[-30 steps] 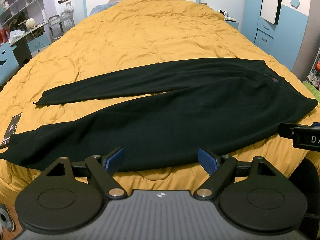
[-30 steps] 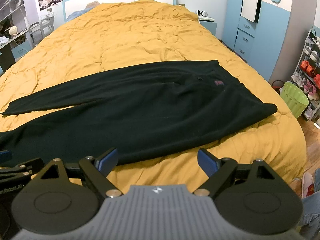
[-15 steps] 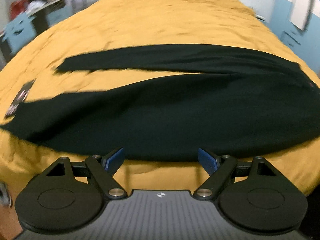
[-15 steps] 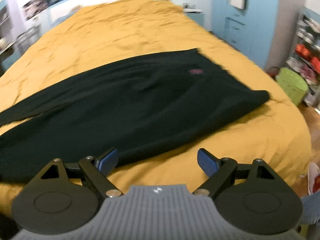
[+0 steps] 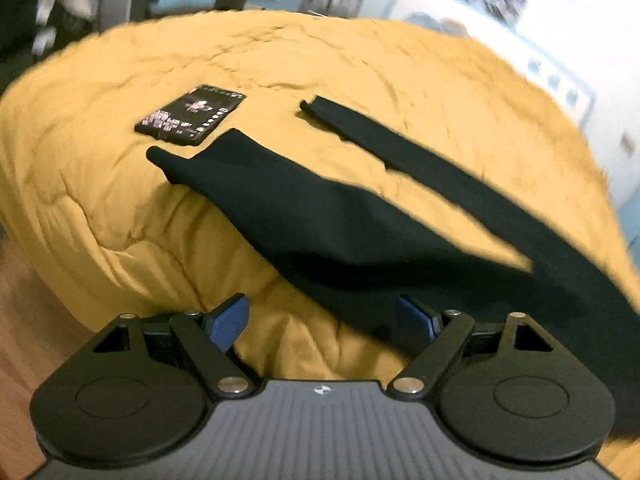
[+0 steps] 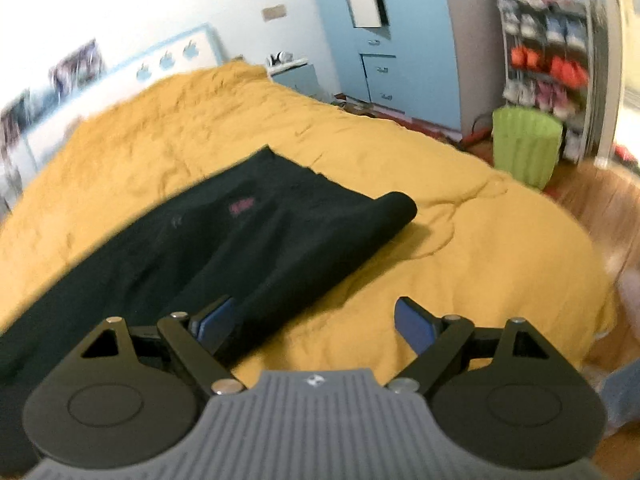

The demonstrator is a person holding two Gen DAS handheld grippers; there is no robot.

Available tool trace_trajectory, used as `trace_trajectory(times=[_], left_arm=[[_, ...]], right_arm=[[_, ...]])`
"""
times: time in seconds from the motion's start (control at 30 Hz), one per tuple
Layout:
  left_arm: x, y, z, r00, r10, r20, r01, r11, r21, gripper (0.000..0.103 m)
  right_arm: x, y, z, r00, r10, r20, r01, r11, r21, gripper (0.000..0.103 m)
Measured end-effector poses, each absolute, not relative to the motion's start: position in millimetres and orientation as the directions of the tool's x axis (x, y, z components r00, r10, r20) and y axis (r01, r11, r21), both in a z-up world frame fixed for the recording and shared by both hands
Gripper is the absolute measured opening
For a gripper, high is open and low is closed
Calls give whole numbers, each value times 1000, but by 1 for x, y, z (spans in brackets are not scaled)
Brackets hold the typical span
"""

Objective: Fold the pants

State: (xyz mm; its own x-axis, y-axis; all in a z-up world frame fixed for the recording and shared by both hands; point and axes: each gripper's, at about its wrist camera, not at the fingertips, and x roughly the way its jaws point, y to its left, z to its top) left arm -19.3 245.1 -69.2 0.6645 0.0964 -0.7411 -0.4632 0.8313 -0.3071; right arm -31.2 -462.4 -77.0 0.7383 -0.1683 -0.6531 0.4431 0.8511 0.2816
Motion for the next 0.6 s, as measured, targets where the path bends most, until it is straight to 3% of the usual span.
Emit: trace_trajectory(times=[0.13, 0.23, 0.3, 0.37, 0.43, 0.5, 0.6], left_arm=[[-7, 268, -71, 633, 160, -757, -550, 781, -295, 92], [-2, 286, -76, 643, 119, -757, -569, 736, -367, 90], [0, 293, -78, 653, 92, -752, -579, 701, -416, 84], [2, 298, -78, 669, 90, -738, -581, 682, -444, 80], [5, 300, -76, 690, 103, -716, -574, 681, -455, 69], [8, 301, -73, 692, 118, -712, -577, 683, -448, 51], [14, 310, -73, 697, 97, -711, -581, 657, -480, 41]], right_arm=[[-25, -471, -80, 756, -125, -642, 433, 832, 347, 82], [-26, -483, -83, 780, -85, -620, 426, 797, 427, 82], [-27, -497, -88, 794, -54, -606, 439, 740, 509, 82], [-31, -510, -92, 804, -39, -594, 463, 669, 582, 77], [-33, -518, -93, 813, -33, -582, 474, 617, 628, 73], [-33, -521, -94, 823, -22, -568, 469, 592, 656, 72], [-29, -526, -97, 827, -29, -561, 479, 560, 676, 71]])
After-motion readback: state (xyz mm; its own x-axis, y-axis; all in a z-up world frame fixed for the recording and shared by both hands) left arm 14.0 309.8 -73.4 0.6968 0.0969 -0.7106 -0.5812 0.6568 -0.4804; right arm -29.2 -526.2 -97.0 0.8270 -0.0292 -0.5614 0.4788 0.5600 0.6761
